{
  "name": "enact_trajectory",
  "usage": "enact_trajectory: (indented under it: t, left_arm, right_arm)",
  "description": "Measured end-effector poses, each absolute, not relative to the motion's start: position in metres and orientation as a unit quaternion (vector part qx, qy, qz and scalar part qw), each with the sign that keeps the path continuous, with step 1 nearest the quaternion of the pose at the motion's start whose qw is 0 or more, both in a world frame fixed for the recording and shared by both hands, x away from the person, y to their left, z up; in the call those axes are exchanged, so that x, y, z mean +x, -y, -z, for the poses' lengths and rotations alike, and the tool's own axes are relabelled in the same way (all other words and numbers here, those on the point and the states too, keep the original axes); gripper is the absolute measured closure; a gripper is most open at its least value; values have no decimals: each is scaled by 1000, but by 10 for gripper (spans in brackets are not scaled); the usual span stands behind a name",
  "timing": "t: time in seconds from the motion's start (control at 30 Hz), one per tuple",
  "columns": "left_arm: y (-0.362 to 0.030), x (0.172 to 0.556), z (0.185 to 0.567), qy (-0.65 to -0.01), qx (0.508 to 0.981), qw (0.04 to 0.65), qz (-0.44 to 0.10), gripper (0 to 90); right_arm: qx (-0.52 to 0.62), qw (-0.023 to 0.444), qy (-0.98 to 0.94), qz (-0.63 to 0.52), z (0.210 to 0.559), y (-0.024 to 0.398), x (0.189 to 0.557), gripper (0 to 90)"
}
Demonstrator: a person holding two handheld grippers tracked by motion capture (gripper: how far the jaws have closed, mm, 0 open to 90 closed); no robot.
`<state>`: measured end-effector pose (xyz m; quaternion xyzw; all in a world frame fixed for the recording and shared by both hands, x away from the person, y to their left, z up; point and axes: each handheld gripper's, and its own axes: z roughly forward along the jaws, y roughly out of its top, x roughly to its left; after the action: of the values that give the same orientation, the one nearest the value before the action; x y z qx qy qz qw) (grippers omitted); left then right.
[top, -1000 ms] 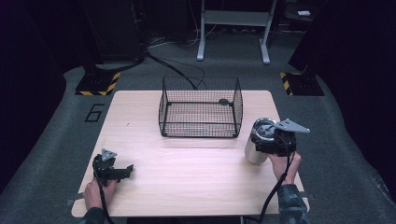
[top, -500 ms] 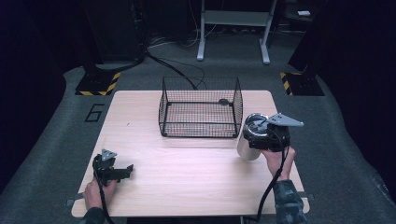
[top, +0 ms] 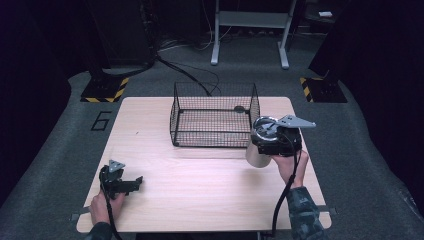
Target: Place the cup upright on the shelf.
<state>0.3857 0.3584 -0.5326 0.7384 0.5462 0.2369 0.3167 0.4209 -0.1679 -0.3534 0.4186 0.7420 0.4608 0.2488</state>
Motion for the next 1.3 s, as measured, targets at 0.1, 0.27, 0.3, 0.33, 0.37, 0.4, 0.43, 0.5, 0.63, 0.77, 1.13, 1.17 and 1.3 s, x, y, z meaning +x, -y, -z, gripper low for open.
enact_trajectory:
  t: [0.1,0.27,0.3,0.33,0.37,0.4,0.43,0.5,0.63,0.77,1.13,1.17,1.3]
  left_arm:
    - [-359,386,533,-546,739,316,-237,0]
    - [-358,386,533,-546,738,317,-237,0]
    - [-358,386,533,-546,739,317,-237,0]
    - [-358,386,533,-546,739,317,-237,0]
    - [-358,386,533,-546,738,317,-237,0]
    - [-358,386,533,-546,738,317,-237,0]
    - [-358,386,533,-546,738,317,-237,0]
    - [-358,386,533,-546,738,317,-237,0]
    - [-358,386,533,-547,738,317,-237,0]
    - [-358,386,533,-548,736,319,-236,0]
    - [-358,386,533,-548,737,318,-236,0]
    - [-358,386,533,-548,736,318,-236,0]
    - [-358,386,533,-548,736,318,-236,0]
  right_arm:
    - [415,247,-744,-461,349,163,423,37]
    - [404,245,-749,-465,342,154,427,37]
    - [402,244,-750,-464,340,153,427,37]
    - [401,244,-751,-465,339,151,428,37]
    - [400,244,-751,-465,338,150,429,37]
    - [400,244,-751,-465,338,150,429,37]
    - [399,242,-752,-466,337,149,429,37]
    - [393,243,-754,-466,334,144,432,37]
    - [390,240,-757,-465,331,139,434,37]
    - [385,239,-759,-467,327,134,437,37]
    - [375,232,-767,-466,318,119,450,37]
    - [376,232,-766,-468,317,117,451,37]
    - [372,232,-769,-466,315,114,456,37]
